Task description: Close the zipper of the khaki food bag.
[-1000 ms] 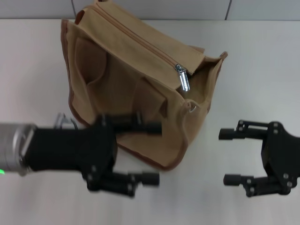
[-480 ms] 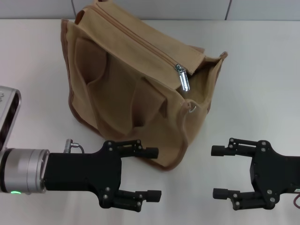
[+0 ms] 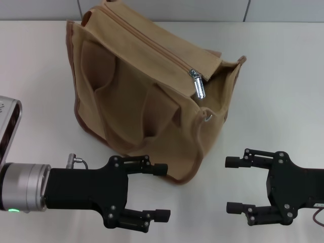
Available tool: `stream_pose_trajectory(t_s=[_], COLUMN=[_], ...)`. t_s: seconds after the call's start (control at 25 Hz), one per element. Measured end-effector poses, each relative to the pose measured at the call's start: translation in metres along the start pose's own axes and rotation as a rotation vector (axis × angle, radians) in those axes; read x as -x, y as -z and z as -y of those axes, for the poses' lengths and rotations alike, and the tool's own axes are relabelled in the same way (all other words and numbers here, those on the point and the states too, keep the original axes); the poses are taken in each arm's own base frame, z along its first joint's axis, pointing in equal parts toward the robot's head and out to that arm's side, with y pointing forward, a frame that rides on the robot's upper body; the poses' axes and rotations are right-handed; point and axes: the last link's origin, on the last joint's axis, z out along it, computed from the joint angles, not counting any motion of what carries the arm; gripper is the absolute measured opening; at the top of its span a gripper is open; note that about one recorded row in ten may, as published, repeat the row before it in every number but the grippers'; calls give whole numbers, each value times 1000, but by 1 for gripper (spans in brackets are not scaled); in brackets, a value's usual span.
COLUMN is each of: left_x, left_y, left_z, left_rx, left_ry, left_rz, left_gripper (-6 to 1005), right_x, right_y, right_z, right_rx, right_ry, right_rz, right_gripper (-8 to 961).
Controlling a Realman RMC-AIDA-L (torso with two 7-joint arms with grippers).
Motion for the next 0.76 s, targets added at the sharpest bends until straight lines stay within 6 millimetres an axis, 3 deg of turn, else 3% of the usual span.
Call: stream_pose_trajectory(t_s=[0.76], left_x=[2], left_y=[3], left_z=[-2], left_rx=[1], left_ry=[2], left_rz=[8], left_gripper=[829], right_x=[-2], right_y=[-1], right_z=[-2], right_rx=[-3], right_ry=[1], right_rz=[4], right_gripper=[781])
